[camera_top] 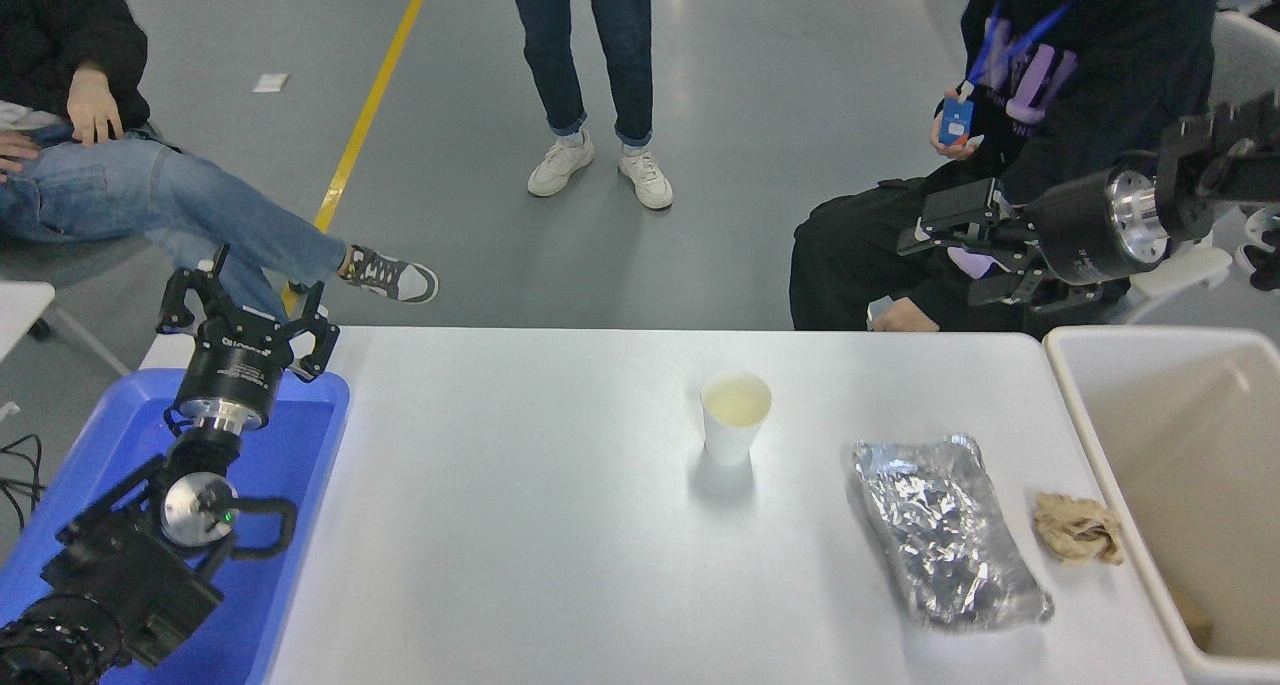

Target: Pick up paper cup place in dustbin

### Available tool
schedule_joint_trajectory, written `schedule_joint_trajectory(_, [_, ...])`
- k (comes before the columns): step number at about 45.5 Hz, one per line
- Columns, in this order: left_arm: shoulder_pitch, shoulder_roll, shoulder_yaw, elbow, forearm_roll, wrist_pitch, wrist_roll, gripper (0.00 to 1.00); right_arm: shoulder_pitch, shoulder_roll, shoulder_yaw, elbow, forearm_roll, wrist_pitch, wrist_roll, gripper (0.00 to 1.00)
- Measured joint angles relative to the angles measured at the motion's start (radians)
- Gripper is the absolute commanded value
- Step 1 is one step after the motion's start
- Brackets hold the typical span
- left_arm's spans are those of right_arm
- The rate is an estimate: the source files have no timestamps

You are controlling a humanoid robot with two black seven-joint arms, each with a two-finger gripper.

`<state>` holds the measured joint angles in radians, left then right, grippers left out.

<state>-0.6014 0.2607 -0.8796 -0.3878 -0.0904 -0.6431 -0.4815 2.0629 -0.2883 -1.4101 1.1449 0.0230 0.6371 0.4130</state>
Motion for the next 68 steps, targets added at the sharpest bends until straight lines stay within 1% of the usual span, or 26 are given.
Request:
schedule_joint_trajectory(1, [0.0, 0.0, 0.0, 0.0, 0.0, 0.0, 0.0, 0.98, 0.02, 0.016, -0.004, 0.01, 0.002, 0.008, -0.028, 1.0])
schedule_joint_trajectory(3, [0.0, 0.0, 0.0, 0.0, 0.0, 0.0, 0.0, 0.98, 0.044, 0.035, -0.005, 0.023, 0.005, 0.016, -0.067, 1.0])
schedule_joint_trajectory(4, [0.0, 0.0, 0.0, 0.0, 0.0, 0.0, 0.0, 0.98, 0.06, 0.046, -0.004, 0.034, 0.007, 0.022, -0.101, 1.0])
schedule_joint_trajectory(6, [0.0, 0.0, -0.001, 0.0, 0.0, 0.0, 0.0, 0.98, 0.084, 0.059, 0.0, 0.05, 0.009, 0.028, -0.146, 1.0])
schedule_joint_trajectory(7, [0.0, 0.0, -0.001, 0.0, 0.0, 0.0, 0.0, 0.98, 0.104, 0.067, 0.003, 0.062, 0.011, 0.032, -0.179, 1.0])
schedule_joint_trajectory(9, [0.0, 0.0, -0.001, 0.0, -0.001, 0.0, 0.0, 0.98, 0.132, 0.077, 0.008, 0.081, 0.013, 0.036, -0.217, 1.0])
schedule_joint_trajectory(10, [0.0, 0.0, -0.001, 0.0, -0.001, 0.0, 0.0, 0.98, 0.163, 0.085, 0.01, 0.104, 0.014, 0.04, -0.25, 1.0])
schedule_joint_trajectory(13, [0.0, 0.0, -0.001, 0.0, -0.001, 0.0, 0.0, 0.98, 0.202, 0.093, 0.014, 0.133, 0.016, 0.044, -0.283, 1.0])
schedule_joint_trajectory(16, [0.0, 0.0, -0.001, 0.0, -0.001, 0.0, 0.0, 0.98, 0.273, 0.103, 0.021, 0.189, 0.019, 0.049, -0.328, 1.0])
schedule_joint_trajectory(23, [0.0, 0.0, -0.001, 0.0, -0.001, 0.0, 0.0, 0.98, 0.34, 0.111, 0.031, 0.256, 0.02, 0.076, -0.367, 1.0])
schedule_joint_trajectory(30, [0.0, 0.0, -0.001, 0.0, 0.0, 0.0, 0.0, 0.98, 0.378, 0.114, 0.052, 0.296, 0.021, 0.114, -0.39, 1.0])
schedule_joint_trajectory(50, [0.0, 0.0, -0.001, 0.0, 0.0, 0.0, 0.0, 0.98, 0.405, 0.11, 0.056, 0.316, -0.012, 0.144, -0.424, 1.0])
schedule_joint_trajectory(68, [0.0, 0.0, 0.0, 0.0, 0.0, 0.0, 0.0, 0.98, 0.368, 0.113, 0.102, 0.296, -0.012, 0.143, -0.431, 1.0])
